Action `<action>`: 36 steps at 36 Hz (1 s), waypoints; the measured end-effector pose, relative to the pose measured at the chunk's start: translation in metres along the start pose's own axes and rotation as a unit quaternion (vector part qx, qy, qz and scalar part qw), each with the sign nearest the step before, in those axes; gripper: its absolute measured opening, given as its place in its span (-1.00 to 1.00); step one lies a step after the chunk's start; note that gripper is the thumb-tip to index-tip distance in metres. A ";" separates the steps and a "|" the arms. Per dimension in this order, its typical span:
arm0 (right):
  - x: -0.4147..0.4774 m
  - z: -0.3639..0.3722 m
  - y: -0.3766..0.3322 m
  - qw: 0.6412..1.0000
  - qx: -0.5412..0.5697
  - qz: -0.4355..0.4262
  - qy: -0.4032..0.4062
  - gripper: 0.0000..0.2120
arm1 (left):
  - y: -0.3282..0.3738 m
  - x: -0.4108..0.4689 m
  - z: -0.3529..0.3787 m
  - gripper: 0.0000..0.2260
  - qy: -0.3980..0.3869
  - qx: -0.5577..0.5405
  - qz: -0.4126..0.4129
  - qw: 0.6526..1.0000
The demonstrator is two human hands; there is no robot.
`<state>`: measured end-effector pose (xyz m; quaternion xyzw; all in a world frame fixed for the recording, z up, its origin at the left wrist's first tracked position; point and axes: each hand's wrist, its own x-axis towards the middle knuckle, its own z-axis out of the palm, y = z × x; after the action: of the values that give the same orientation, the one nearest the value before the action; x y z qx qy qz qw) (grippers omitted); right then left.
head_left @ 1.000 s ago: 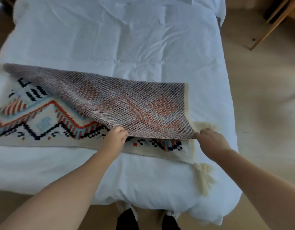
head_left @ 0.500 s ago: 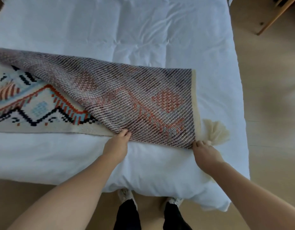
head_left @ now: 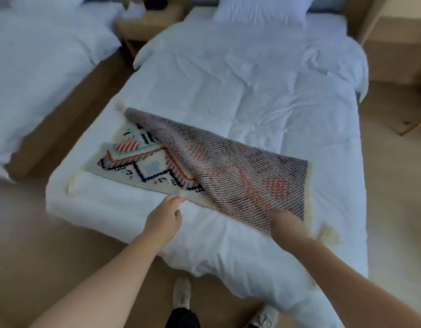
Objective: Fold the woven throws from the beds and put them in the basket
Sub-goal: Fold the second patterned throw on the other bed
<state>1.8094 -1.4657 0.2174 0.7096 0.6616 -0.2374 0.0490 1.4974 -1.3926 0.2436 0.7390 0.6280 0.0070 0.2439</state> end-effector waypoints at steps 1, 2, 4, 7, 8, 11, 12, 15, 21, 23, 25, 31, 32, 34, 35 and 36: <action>0.005 -0.004 -0.012 1.000 -0.004 -0.010 0.007 -0.70 | -0.010 -0.004 -0.012 -0.65 0.010 -0.003 -0.003 1.000; 0.009 -0.010 -0.025 1.000 -0.005 -0.020 0.014 -0.69 | -0.022 -0.007 -0.022 -0.65 0.021 -0.006 -0.005 1.000; 0.015 -0.021 -0.053 0.999 -0.005 -0.034 0.033 -0.73 | -0.046 -0.012 -0.043 -0.67 0.039 -0.007 -0.007 0.999; 0.027 -0.035 -0.097 0.997 -0.013 -0.042 0.065 -0.76 | -0.088 -0.012 -0.071 -0.67 0.057 -0.008 -0.011 0.998; 0.031 -0.038 -0.112 0.996 -0.017 -0.046 0.072 -0.75 | -0.102 -0.011 -0.080 -0.67 0.063 -0.008 -0.011 0.998; 0.046 -0.040 -0.161 0.994 -0.038 -0.051 0.085 -0.80 | -0.148 -0.010 -0.110 -0.67 0.074 -0.017 -0.003 0.997; 0.051 -0.038 -0.179 0.994 -0.045 -0.049 0.090 -0.82 | -0.163 -0.009 -0.120 -0.67 0.076 -0.019 0.002 0.997; 0.067 -0.033 -0.228 0.992 -0.060 -0.047 0.103 -0.84 | -0.205 -0.005 -0.148 -0.68 0.085 -0.020 0.010 0.996; 0.099 -0.028 -0.311 0.992 -0.054 -0.044 0.105 -0.86 | -0.267 0.017 -0.204 -0.69 0.086 0.005 0.020 0.996; 0.106 -0.028 -0.327 0.992 -0.056 -0.046 0.099 -0.86 | -0.276 0.032 -0.216 -0.71 0.089 0.013 0.037 0.995; 0.115 -0.029 -0.337 0.993 -0.057 -0.047 0.092 -0.87 | -0.281 0.050 -0.222 -0.72 0.089 0.025 0.057 0.994; 0.165 -0.023 -0.346 0.994 -0.058 -0.041 0.078 -0.86 | -0.287 0.104 -0.223 -0.73 0.087 0.058 0.091 0.990; 0.175 -0.022 -0.346 0.995 -0.052 -0.039 0.075 -0.86 | -0.288 0.112 -0.223 -0.72 0.081 0.066 0.092 0.990; 0.195 -0.021 -0.349 0.996 -0.039 -0.036 0.070 -0.88 | -0.291 0.126 -0.225 -0.71 0.067 0.079 0.096 0.990; 0.204 -0.021 -0.351 0.997 -0.030 -0.034 0.065 -0.87 | -0.292 0.131 -0.227 -0.71 0.060 0.086 0.098 0.990; 0.212 -0.021 -0.353 0.998 -0.018 -0.029 0.056 -0.87 | -0.293 0.137 -0.230 -0.70 0.051 0.093 0.098 0.990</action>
<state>1.4780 -1.2218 0.2371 0.7013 0.6879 -0.1862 0.0176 1.1820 -1.1573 0.2976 0.8151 0.5620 0.0106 0.1400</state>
